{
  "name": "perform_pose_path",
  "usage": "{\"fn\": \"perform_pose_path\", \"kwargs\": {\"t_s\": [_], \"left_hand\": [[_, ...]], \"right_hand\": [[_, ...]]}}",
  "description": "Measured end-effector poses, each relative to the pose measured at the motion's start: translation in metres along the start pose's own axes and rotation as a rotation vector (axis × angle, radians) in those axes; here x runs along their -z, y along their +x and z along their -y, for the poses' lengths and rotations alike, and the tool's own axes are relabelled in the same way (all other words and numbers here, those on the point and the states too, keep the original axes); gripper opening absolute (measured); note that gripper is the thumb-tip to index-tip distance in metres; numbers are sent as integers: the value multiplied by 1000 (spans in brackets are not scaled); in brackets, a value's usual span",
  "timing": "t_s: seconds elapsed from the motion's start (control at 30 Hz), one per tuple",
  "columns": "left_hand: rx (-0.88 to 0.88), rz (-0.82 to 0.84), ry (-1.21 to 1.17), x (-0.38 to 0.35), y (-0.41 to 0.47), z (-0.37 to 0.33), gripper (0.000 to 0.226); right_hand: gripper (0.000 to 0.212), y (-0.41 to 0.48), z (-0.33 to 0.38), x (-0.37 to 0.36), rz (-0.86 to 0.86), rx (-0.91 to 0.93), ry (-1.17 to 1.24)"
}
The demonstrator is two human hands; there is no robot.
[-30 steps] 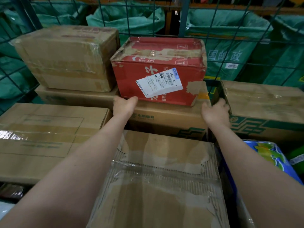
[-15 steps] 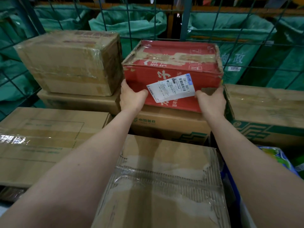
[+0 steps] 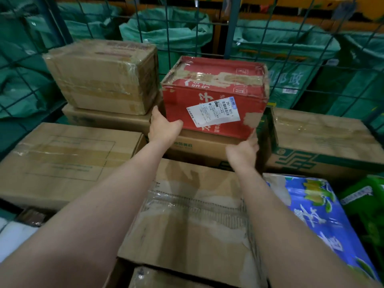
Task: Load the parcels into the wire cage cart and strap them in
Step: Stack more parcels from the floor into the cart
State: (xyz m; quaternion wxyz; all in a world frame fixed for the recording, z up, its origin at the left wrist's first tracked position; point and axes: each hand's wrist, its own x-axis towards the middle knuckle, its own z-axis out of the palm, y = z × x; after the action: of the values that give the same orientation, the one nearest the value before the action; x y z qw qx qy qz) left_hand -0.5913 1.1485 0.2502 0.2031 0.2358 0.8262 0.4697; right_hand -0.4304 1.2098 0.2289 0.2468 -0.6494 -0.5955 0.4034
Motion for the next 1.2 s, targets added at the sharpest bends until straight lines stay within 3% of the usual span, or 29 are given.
{"fn": "perform_pose_path", "kwargs": {"t_s": [0.13, 0.27, 0.47, 0.63, 0.7, 0.9, 1.07, 1.2], "left_hand": [[52, 20, -15, 27, -33, -4, 78], [86, 165, -6, 56, -80, -7, 56], [56, 184, -103, 135, -162, 0, 37], [76, 128, -134, 216, -243, 24, 33], [98, 118, -158, 237, -271, 32, 30], [98, -26, -234, 334, -371, 56, 26], [213, -116, -324, 387, -439, 98, 15], [336, -227, -398, 414, -479, 140, 15]], "right_hand": [[68, -43, -1, -11, 131, -75, -19], [48, -85, 14, -1, 170, -27, 40], [40, -174, 42, 20, 239, 19, 134], [19, -273, 35, 30, 292, 95, 195], [19, -299, 29, 30, 320, 95, 204], [2, -410, 17, 38, 510, 2, 241], [12, -491, 24, 28, 673, 36, 283], [7, -547, 16, 5, 851, 54, 242]]}}
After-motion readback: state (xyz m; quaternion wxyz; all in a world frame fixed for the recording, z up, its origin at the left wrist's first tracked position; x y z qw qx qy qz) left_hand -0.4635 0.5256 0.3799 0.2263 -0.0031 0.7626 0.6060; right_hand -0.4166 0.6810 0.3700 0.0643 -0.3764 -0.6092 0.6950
